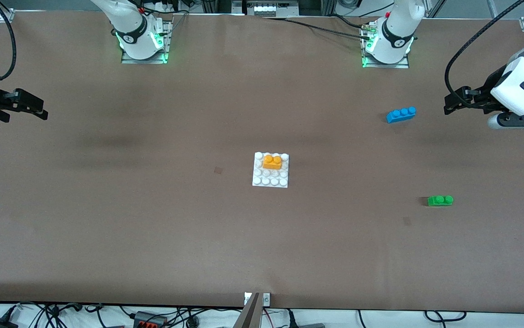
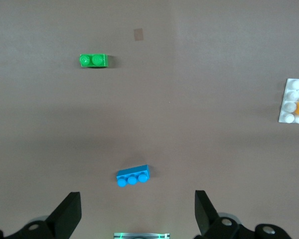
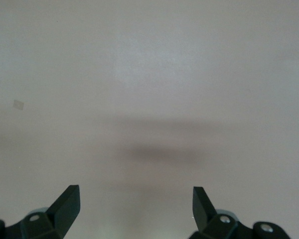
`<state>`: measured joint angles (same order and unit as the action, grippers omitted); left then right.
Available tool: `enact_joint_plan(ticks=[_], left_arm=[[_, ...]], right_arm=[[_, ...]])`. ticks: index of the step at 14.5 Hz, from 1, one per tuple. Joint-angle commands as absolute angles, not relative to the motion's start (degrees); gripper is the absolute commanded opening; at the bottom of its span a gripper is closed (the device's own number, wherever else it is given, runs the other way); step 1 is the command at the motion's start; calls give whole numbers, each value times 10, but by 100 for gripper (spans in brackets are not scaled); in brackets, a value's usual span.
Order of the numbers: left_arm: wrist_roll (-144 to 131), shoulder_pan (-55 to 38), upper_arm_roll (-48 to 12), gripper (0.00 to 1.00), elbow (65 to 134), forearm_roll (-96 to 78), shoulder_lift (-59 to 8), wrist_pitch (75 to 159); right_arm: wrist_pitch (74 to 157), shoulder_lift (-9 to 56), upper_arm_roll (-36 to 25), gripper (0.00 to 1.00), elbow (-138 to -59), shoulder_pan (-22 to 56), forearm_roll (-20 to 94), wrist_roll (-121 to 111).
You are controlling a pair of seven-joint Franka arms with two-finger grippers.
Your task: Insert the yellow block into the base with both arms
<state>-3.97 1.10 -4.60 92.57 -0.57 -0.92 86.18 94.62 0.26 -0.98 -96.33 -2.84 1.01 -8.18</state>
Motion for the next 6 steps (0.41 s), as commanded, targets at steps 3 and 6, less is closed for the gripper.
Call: enact_joint_plan(ticks=[3, 6], left_arm=[[-16, 10, -36, 100, 938, -14, 0, 867], [-16, 14, -36, 100, 937, -14, -1, 867]], right_arm=[[938, 4, -8, 100, -954, -30, 6, -87], [938, 4, -8, 100, -954, -31, 6, -86]])
